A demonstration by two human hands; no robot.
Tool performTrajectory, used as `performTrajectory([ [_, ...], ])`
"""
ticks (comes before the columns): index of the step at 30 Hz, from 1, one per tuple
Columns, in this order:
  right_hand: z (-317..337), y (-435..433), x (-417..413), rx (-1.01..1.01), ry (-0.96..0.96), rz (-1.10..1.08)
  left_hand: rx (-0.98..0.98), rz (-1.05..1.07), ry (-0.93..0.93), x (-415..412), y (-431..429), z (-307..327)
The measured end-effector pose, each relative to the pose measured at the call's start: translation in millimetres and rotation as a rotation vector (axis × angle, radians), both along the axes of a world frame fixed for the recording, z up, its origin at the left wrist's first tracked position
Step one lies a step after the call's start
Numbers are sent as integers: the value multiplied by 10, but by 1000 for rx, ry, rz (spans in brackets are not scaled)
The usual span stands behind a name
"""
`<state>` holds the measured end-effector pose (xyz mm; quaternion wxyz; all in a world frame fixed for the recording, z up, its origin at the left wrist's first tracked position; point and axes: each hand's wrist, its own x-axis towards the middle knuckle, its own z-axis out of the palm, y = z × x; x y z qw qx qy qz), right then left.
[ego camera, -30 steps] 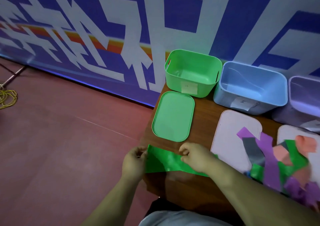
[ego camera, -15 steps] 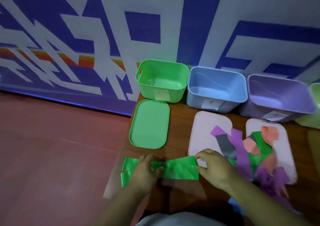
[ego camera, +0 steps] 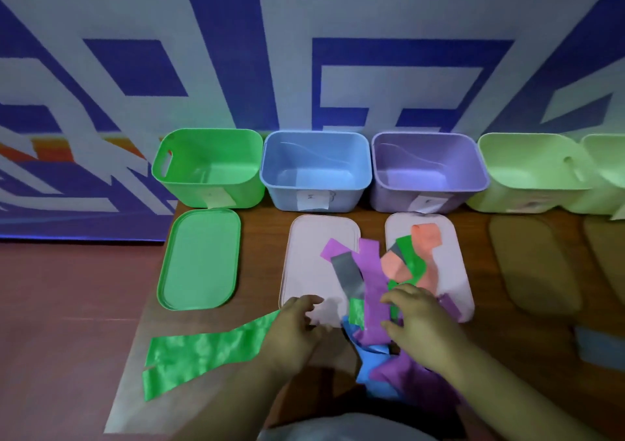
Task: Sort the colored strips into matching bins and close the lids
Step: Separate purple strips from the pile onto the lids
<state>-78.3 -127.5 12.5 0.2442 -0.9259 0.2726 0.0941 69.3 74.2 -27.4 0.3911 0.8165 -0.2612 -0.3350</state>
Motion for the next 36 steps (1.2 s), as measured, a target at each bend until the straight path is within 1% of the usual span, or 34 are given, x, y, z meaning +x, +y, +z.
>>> performTrajectory([
  [7,36,-250,-207,42,9,12,34,-31,54,-279,-450,7],
  [12,-14,-382,-373,37,27,-2,48,-41,153,-441,-680,-41],
  [16,-66,-433,-530,53,41,-10,100,-72,116,-567,-796,-49],
  [19,-68,-453,-600,68,19,-20,110,-48,101,-623,-843,-50],
  [23,-61,-469,-609,123,-32,-53,62,5,169,-656,-893,57],
  [28,-24,-465,-443,246,-150,-53,8,-29,-4,-535,-872,359],
  [31,26,-399,-257,330,-180,-41,-45,-70,-90,-412,-786,582],
  [34,59,-320,-82,357,-185,-2,-80,-102,-141,-291,-651,768],
  [36,97,-250,-5,360,-171,10,-90,-96,-118,-220,-553,850],
])
